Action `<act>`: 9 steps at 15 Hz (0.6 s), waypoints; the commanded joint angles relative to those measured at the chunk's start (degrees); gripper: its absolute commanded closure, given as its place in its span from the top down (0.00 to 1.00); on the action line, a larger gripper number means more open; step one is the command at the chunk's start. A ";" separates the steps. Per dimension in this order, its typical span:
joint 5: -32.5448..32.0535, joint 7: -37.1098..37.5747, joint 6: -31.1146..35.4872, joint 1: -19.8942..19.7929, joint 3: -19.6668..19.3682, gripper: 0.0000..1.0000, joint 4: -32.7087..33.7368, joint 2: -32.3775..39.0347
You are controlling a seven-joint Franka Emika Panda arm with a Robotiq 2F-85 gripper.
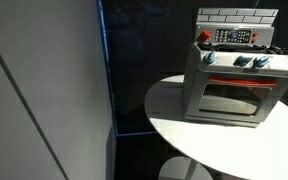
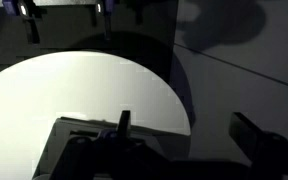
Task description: Press the top switch on the stove
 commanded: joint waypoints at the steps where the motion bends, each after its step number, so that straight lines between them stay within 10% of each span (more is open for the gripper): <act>1: 0.69 -0.74 -0.42 -1.33 0.84 1.00 0.27 0.02; 9: -0.53 -0.10 -0.21 -2.42 1.19 1.00 1.09 1.33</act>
